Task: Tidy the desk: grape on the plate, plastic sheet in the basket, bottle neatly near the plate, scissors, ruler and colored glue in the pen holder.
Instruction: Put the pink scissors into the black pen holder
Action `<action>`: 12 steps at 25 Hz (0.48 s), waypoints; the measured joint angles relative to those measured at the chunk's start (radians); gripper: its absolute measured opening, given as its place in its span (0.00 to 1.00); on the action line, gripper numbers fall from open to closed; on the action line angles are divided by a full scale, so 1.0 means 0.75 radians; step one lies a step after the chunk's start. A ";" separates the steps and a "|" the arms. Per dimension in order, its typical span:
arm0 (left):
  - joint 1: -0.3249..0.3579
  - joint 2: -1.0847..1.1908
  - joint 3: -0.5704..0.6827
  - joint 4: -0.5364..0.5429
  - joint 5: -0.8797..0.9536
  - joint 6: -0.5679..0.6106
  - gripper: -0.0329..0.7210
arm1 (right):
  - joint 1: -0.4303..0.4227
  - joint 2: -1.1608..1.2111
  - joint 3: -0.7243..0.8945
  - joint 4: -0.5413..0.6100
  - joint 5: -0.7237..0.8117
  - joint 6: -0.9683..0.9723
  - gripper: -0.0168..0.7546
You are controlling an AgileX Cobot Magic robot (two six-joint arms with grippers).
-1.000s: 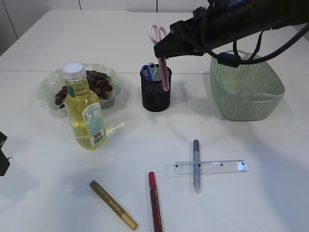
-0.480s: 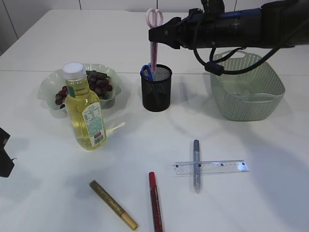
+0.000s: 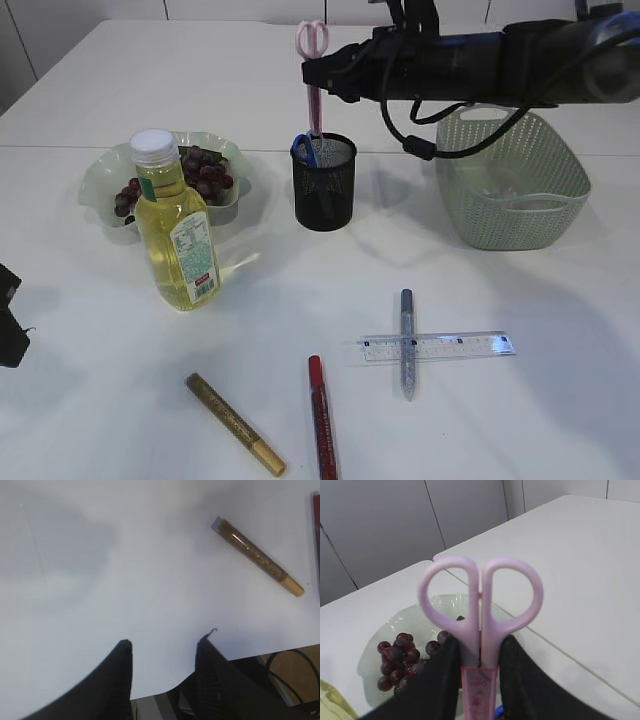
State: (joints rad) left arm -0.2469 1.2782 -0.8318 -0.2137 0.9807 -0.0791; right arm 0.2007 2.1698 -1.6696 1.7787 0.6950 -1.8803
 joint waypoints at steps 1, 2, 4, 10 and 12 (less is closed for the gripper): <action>0.000 0.000 0.000 -0.002 0.000 0.000 0.45 | 0.000 0.022 -0.018 0.001 -0.007 -0.016 0.29; 0.000 0.000 0.000 -0.002 0.000 0.000 0.45 | 0.000 0.038 -0.027 0.001 -0.014 -0.033 0.29; 0.000 0.000 0.000 -0.002 0.000 0.000 0.45 | 0.000 0.071 -0.037 0.001 -0.036 -0.080 0.29; 0.000 0.000 0.000 -0.002 0.000 0.000 0.45 | 0.000 0.124 -0.038 0.001 -0.051 -0.149 0.29; 0.000 0.000 0.000 -0.002 0.000 0.000 0.45 | 0.000 0.139 -0.040 0.001 -0.054 -0.158 0.29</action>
State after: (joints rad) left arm -0.2469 1.2782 -0.8318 -0.2154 0.9807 -0.0791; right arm 0.2007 2.2742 -1.6994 1.7792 0.6547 -1.9987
